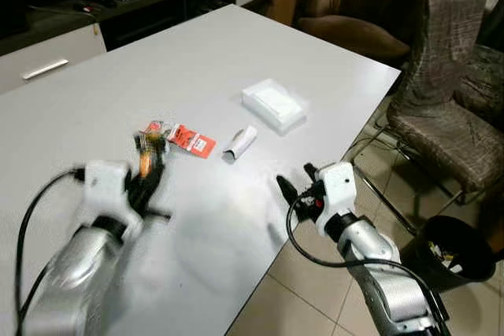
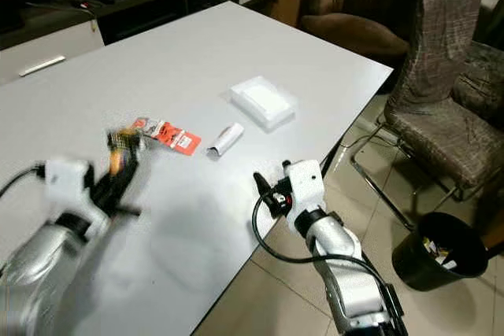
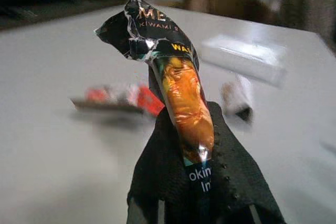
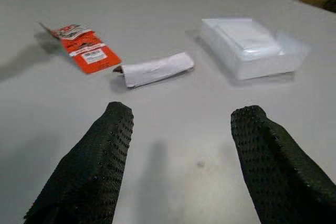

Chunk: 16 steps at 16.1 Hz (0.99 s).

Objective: Picking trash to rubbish bin

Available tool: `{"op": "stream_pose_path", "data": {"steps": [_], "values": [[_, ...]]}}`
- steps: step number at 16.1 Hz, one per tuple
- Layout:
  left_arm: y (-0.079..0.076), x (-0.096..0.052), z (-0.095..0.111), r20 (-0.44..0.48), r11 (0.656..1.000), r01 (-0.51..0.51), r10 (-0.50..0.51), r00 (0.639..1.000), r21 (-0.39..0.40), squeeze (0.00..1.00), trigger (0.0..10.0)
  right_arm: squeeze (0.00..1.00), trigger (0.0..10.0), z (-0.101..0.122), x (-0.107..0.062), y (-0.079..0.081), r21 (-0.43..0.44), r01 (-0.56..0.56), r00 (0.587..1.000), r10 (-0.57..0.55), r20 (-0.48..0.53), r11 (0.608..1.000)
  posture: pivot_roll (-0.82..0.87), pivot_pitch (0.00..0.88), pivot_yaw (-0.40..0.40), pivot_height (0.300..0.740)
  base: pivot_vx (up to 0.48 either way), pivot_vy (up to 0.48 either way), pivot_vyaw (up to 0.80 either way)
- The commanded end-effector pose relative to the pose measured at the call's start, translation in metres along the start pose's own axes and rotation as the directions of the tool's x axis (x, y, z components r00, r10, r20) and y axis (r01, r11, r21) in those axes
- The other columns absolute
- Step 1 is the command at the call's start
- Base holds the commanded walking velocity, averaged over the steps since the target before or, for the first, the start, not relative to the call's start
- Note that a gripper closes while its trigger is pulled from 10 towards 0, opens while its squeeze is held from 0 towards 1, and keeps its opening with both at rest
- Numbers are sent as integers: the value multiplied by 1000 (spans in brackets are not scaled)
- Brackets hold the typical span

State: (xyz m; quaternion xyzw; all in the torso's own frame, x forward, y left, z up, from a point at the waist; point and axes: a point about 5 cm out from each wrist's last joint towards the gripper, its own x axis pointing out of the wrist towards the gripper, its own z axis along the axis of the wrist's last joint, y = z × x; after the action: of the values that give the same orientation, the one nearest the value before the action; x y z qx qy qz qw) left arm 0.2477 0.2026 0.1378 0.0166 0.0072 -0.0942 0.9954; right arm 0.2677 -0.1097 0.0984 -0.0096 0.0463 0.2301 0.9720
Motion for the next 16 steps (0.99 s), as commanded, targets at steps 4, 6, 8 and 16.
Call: {"op": "stream_pose_path", "data": {"steps": [4,6,8,16], "values": [[0,3,-1,-20,992,-97,99,995,81,0,10000,0,10000,-4,15,-6,-39,-7,1000,6,-28,999,-3,0,-77,740,0,0,0],[3,3,2,-8,985,-119,120,993,124,0,10000,0,10000,-8,36,-6,-9,-21,998,21,-59,1000,15,0,-85,740,0,0,0],[13,-2,13,0,975,-133,135,991,178,0,10000,1000,10000,4,82,-10,73,-19,995,26,-97,997,72,16,-112,740,0,0,0],[7,-47,38,-11,949,-161,170,985,273,0,10000,165,10000,48,128,6,7,13,990,-12,-139,1000,272,181,-206,740,0,0,0]]}}
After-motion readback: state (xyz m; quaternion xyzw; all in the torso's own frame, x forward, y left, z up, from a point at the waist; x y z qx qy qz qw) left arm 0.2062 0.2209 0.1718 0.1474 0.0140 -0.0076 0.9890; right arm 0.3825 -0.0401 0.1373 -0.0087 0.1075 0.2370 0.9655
